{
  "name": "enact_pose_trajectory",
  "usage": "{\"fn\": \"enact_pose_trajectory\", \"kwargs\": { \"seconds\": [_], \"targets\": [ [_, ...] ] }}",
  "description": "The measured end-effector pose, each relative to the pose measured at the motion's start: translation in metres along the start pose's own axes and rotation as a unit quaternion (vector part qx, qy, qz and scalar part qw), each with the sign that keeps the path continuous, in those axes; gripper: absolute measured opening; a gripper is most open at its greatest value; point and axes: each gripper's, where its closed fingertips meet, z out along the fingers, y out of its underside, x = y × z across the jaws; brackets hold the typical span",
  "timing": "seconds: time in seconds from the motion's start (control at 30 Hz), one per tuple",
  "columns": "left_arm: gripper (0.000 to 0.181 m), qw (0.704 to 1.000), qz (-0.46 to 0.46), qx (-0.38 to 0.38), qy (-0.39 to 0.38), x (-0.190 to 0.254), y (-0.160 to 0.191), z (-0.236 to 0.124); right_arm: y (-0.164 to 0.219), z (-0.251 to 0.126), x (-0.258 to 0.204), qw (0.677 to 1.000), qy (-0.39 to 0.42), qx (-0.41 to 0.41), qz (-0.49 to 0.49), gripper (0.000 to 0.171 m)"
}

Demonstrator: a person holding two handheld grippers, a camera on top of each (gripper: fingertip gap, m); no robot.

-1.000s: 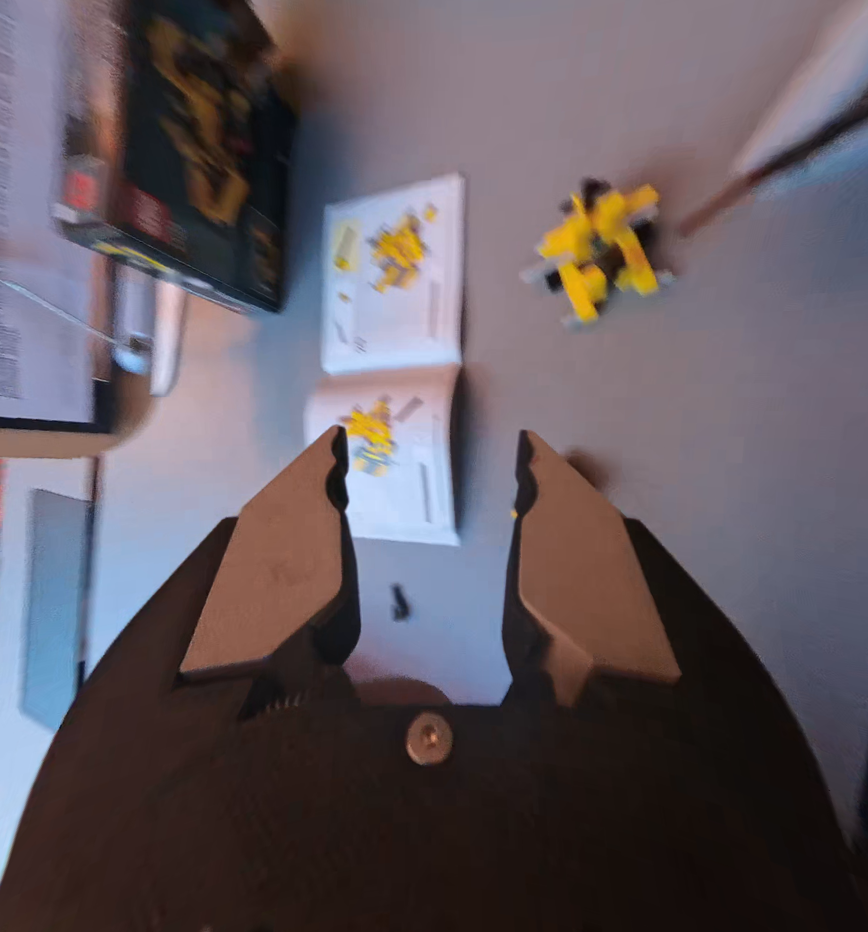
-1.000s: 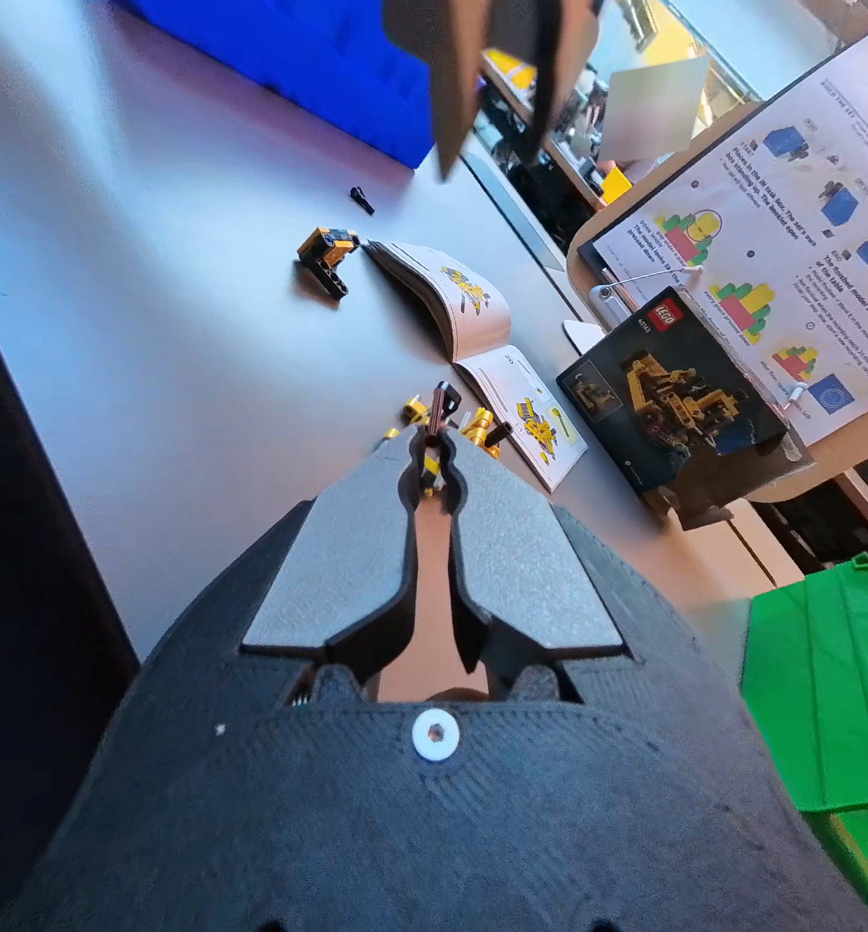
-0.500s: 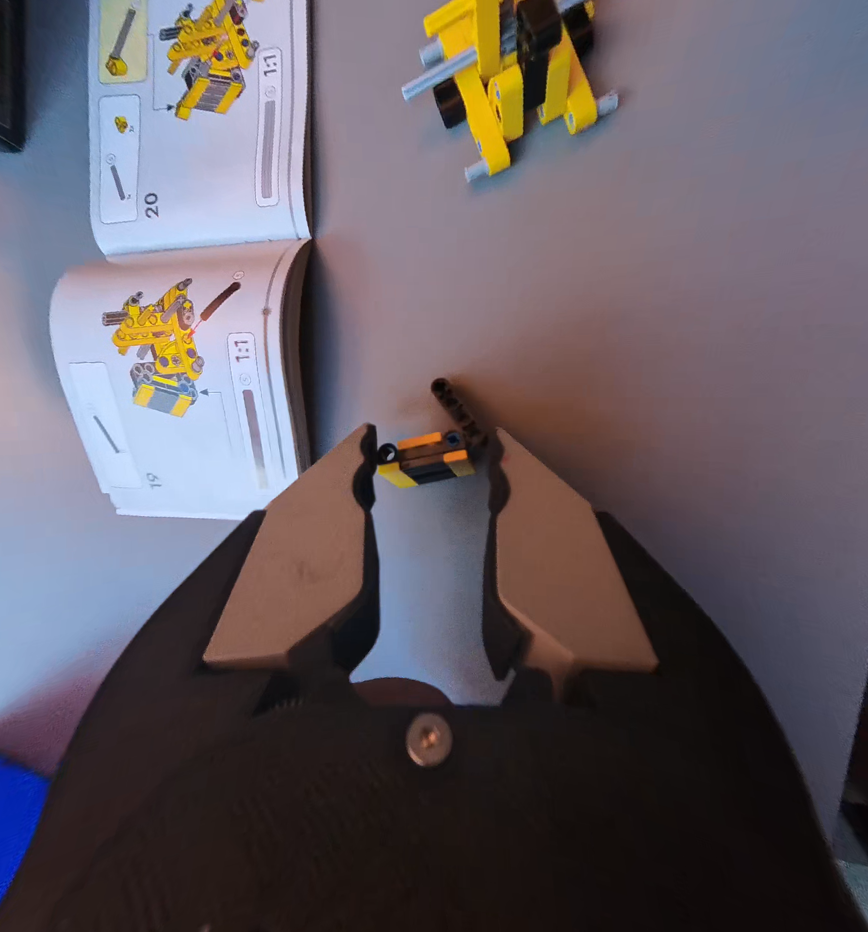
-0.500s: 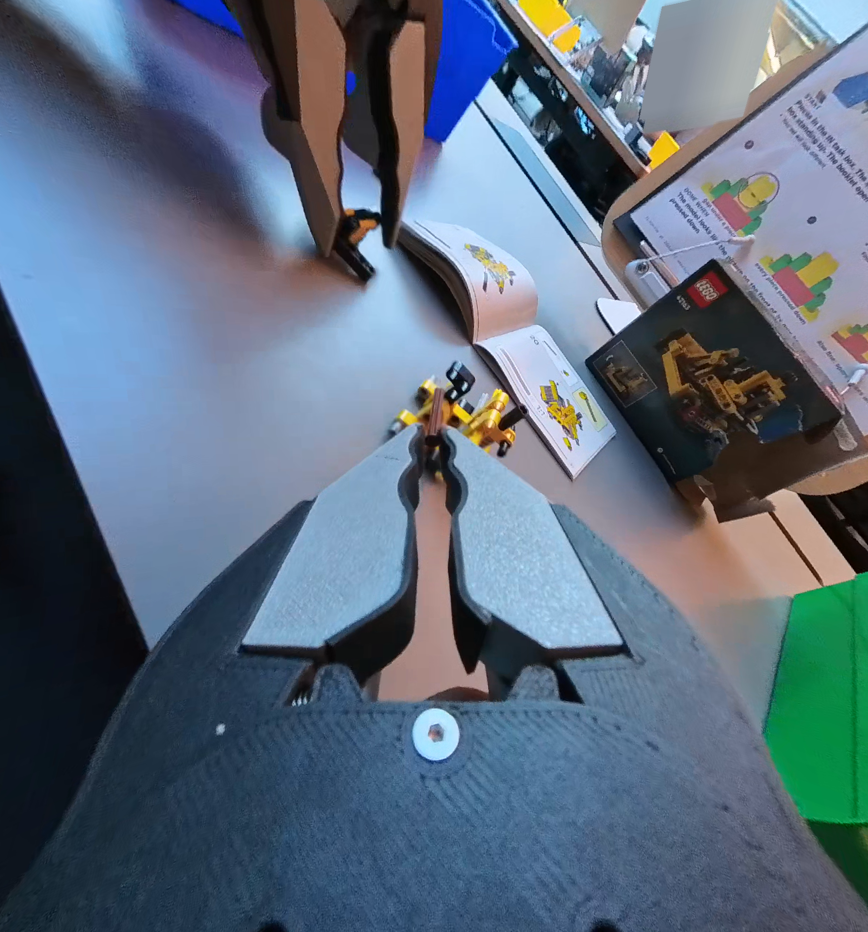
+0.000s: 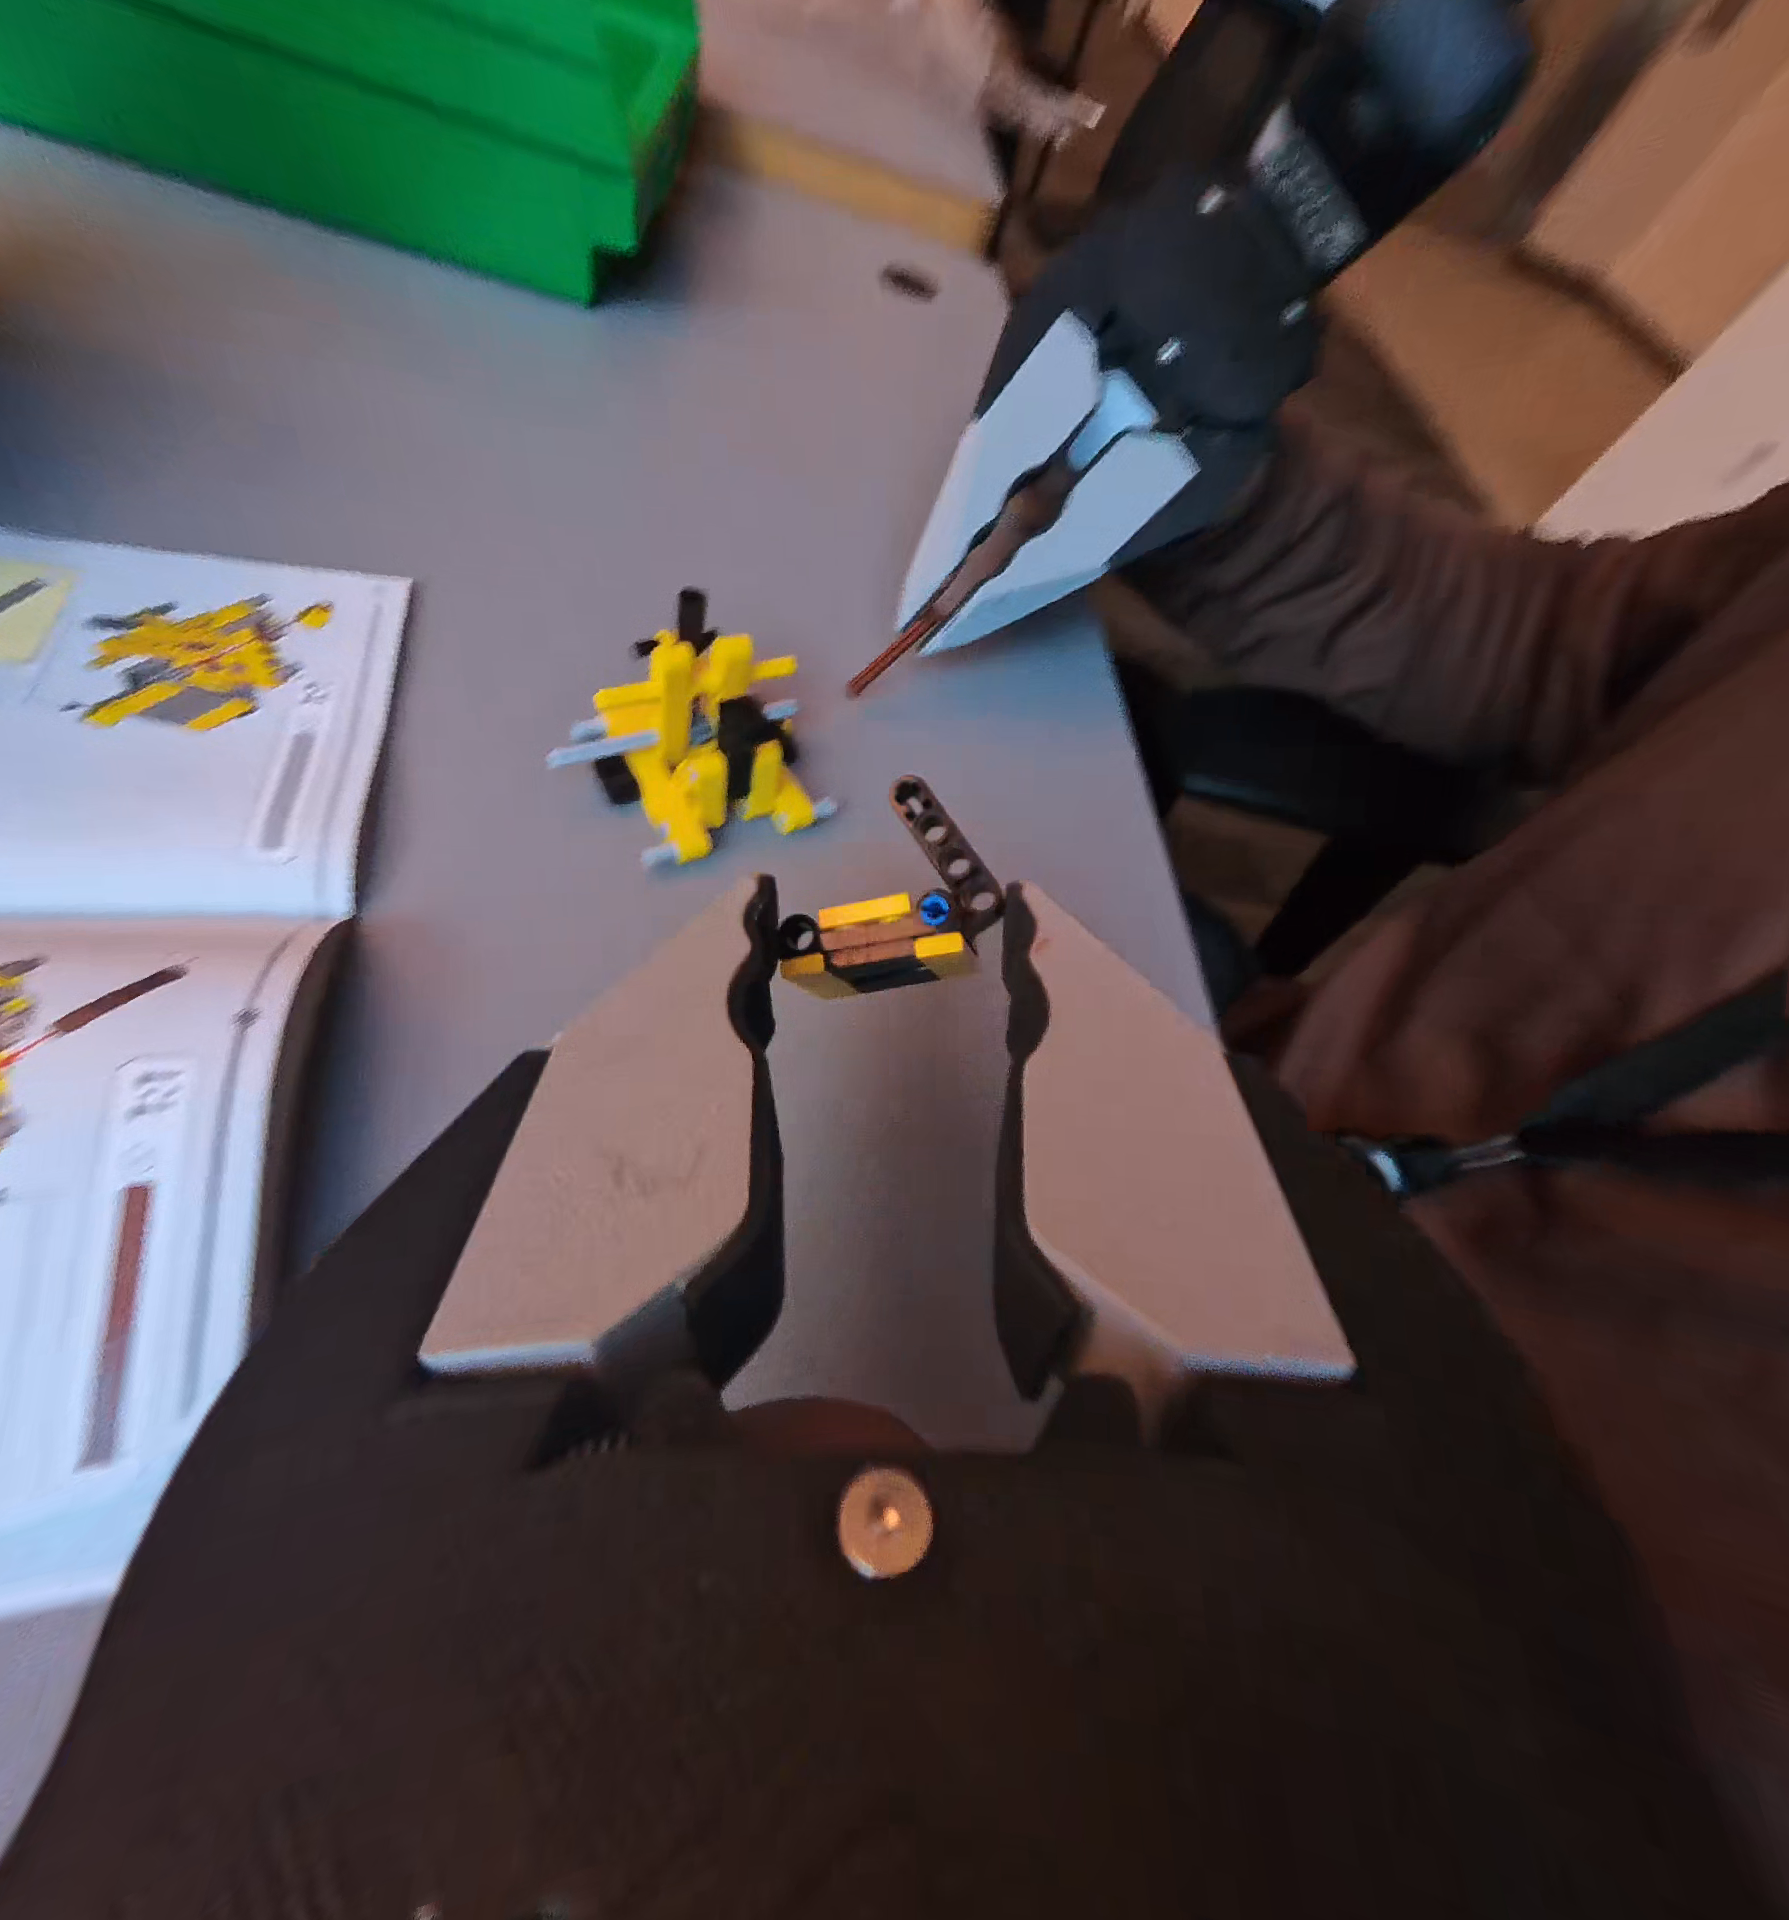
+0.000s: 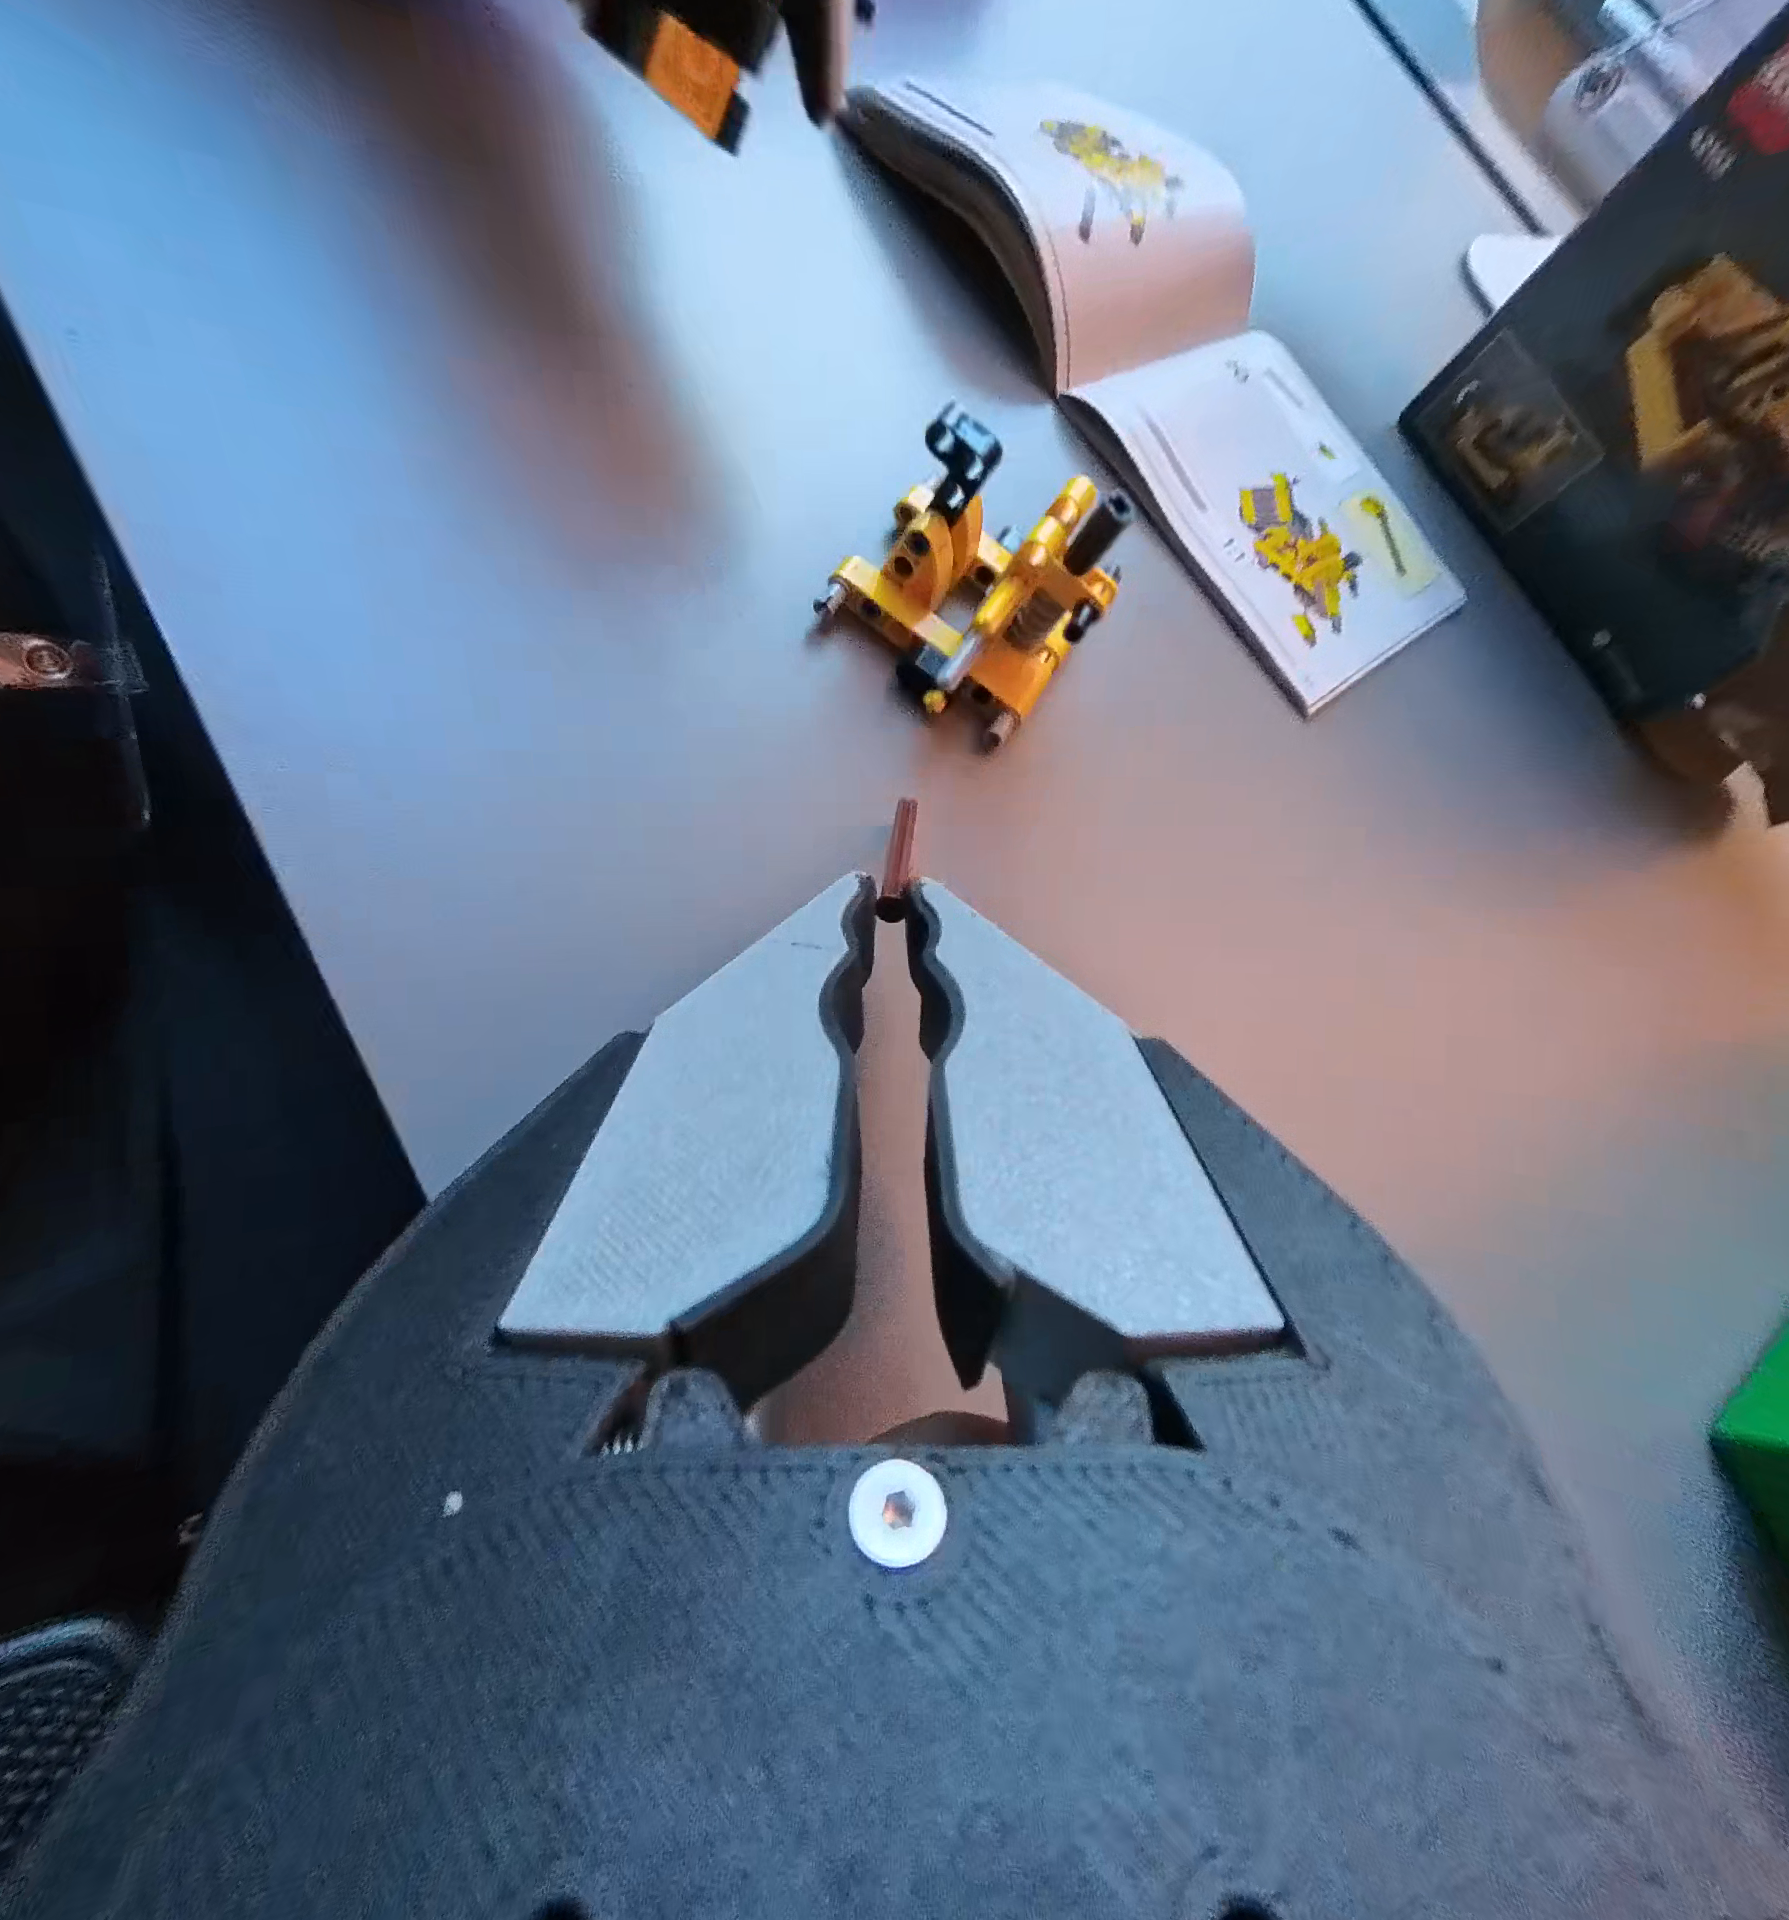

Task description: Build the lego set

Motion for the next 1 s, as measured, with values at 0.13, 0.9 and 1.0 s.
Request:
{"fn": "enact_pose_trajectory", "kwargs": {
  "seconds": [0.13,0.9,1.0],
  "targets": [
    [0.041,0.996,-0.021,0.053,0.063,0.017,-0.01,0.008,0.007,0.004,0.001,1.0,-0.011,-0.023,0.011,0.009],
    [0.04,0.975,-0.001,0.161,0.155,0.064,-0.037,0.015,-0.132,0.0,-0.064,0.966,-0.13,0.223,0.025,0.022],
    [0.041,0.976,0.006,0.161,0.144,0.064,-0.036,0.014,-0.138,-0.004,-0.063,0.958,-0.145,0.245,0.045,0.016]
  ]
}}
